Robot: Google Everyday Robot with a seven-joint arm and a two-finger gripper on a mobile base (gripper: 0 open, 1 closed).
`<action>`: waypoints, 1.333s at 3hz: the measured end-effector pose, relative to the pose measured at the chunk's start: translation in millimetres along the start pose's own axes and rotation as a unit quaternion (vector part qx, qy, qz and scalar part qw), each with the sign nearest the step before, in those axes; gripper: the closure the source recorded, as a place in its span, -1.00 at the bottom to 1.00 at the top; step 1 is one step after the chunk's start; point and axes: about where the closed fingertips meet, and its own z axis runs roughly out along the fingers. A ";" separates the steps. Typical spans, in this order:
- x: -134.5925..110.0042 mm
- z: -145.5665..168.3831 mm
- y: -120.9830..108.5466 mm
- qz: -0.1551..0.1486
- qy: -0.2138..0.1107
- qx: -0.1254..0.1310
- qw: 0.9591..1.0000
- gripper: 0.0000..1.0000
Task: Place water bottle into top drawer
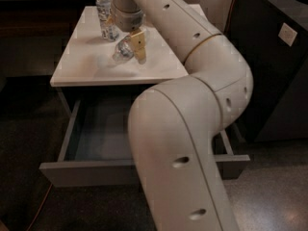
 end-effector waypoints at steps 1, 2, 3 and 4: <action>11.5 17.4 -3.9 -0.004 0.015 -0.019 1.000 -1.00; 26.4 29.1 -6.3 -0.003 0.032 -0.027 0.999 -0.57; 33.4 33.5 -8.0 -0.001 0.039 -0.026 0.999 -0.11; 34.3 29.1 -11.4 -0.001 0.033 -0.013 0.999 0.36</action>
Offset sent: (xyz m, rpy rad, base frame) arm 0.0508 -0.0291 -0.0118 -0.1423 0.0518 -0.0326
